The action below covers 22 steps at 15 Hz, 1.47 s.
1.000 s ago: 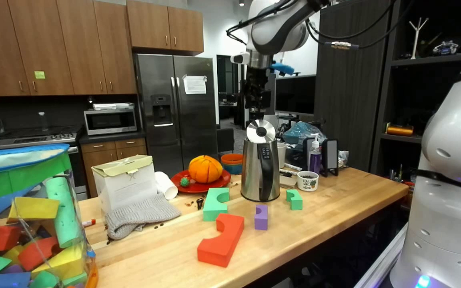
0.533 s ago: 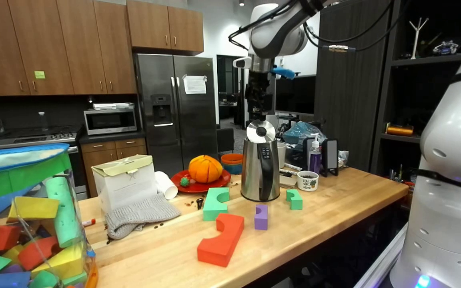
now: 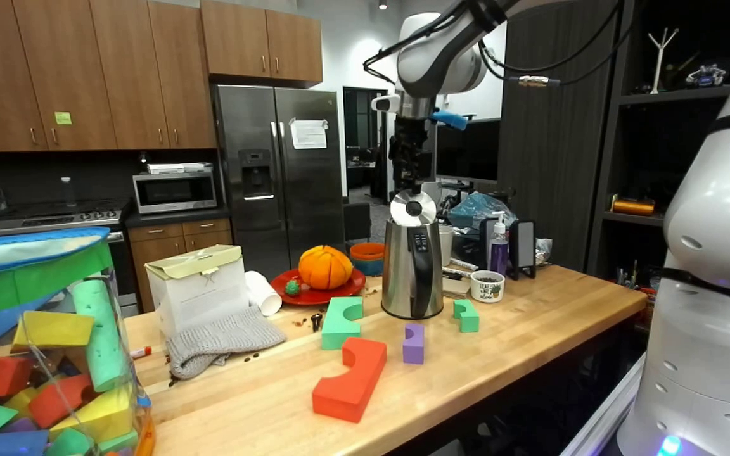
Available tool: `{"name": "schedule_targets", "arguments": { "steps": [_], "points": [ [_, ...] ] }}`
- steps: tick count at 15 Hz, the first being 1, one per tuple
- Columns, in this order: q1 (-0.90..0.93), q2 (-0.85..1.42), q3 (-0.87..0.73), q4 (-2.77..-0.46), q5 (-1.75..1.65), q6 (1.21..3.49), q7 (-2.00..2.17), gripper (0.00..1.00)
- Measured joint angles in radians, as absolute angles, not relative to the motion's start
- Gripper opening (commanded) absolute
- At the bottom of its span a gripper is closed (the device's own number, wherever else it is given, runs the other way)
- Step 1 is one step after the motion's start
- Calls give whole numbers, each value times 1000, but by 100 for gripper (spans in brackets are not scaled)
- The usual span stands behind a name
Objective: Open the kettle, then press two buttons
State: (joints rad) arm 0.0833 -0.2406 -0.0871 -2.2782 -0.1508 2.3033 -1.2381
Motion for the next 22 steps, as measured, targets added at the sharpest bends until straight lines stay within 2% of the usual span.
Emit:
{"name": "schedule_targets", "arguments": {
  "steps": [22],
  "points": [
    [53, -149, -95, -2275, -74, 2431, -1306, 100]
  ]
}}
